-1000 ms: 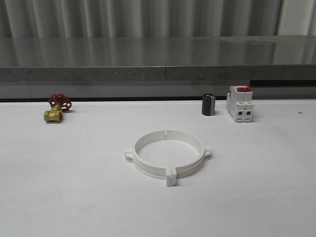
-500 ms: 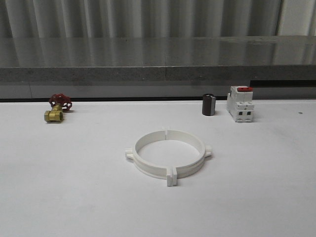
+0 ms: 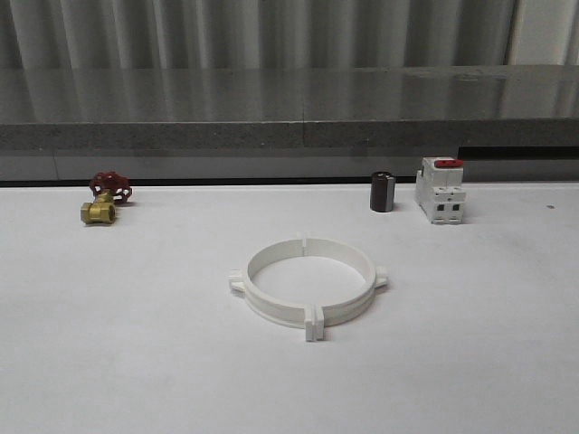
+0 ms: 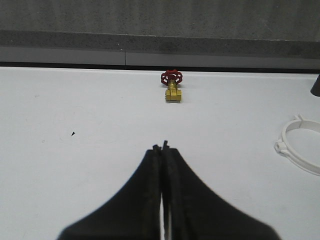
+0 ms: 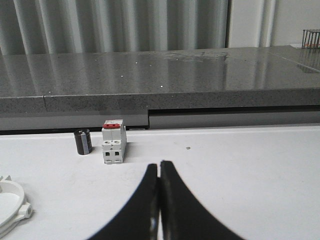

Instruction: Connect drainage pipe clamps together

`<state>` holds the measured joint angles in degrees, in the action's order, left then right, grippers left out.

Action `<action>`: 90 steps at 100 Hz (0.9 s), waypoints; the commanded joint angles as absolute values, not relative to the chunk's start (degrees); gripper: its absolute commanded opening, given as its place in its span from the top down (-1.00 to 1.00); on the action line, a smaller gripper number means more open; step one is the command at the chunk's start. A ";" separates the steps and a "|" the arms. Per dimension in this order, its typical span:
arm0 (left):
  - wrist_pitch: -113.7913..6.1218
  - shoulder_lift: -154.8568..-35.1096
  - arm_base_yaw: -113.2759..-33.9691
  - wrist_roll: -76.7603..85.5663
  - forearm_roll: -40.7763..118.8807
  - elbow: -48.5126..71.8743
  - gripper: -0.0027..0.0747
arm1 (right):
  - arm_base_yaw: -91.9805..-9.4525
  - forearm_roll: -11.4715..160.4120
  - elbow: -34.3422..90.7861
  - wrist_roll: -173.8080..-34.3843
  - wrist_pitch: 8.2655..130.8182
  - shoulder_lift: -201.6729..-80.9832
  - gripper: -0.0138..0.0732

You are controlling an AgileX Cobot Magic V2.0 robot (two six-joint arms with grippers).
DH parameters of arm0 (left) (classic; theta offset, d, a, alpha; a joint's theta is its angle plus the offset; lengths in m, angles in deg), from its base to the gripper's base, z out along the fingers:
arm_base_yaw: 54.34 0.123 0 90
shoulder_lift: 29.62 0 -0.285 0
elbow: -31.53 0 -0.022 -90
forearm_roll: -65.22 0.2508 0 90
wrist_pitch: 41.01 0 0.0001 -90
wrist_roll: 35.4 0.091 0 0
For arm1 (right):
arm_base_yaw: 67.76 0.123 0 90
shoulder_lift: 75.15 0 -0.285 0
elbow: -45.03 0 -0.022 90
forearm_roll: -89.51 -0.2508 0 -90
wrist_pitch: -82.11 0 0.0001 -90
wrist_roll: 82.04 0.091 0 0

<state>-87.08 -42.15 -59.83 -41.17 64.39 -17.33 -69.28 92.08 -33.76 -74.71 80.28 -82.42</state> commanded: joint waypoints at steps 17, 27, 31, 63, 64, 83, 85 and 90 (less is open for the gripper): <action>-82.27 -43.07 -59.76 -41.15 64.14 -15.97 0.98 | -69.72 91.98 -32.88 -74.99 84.70 -81.17 0.84; -82.27 -43.07 -59.76 -41.15 64.14 -15.97 0.98 | -69.72 91.98 -32.88 -74.99 84.70 -81.17 0.84; -81.77 -43.06 -59.76 -41.15 64.63 -16.26 0.98 | -69.72 91.98 -32.88 -74.99 84.70 -81.17 0.84; -55.50 -38.37 -58.80 -41.15 68.18 -36.24 0.98 | -69.72 91.98 -32.88 -74.99 84.70 -81.17 0.84; -54.12 -37.90 -58.68 -41.15 68.16 -37.53 0.98 | -69.72 91.98 -32.88 -74.99 84.70 -81.17 0.84; -50.44 -35.21 -58.69 -41.15 66.32 -46.81 0.98 | -69.72 91.98 -32.88 -74.99 84.70 -81.20 0.84; -50.20 -35.21 -58.69 -41.15 66.32 -47.10 0.98 | -69.72 91.98 -32.88 -74.99 84.70 -81.20 0.84; -49.68 -35.21 -58.69 -41.15 66.32 -47.63 0.98 | -69.72 91.98 -32.88 -74.99 84.70 -81.20 0.84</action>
<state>-54.33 -37.02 -58.79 -41.17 67.09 -45.50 -69.37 92.08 -33.76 -74.71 80.19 -82.42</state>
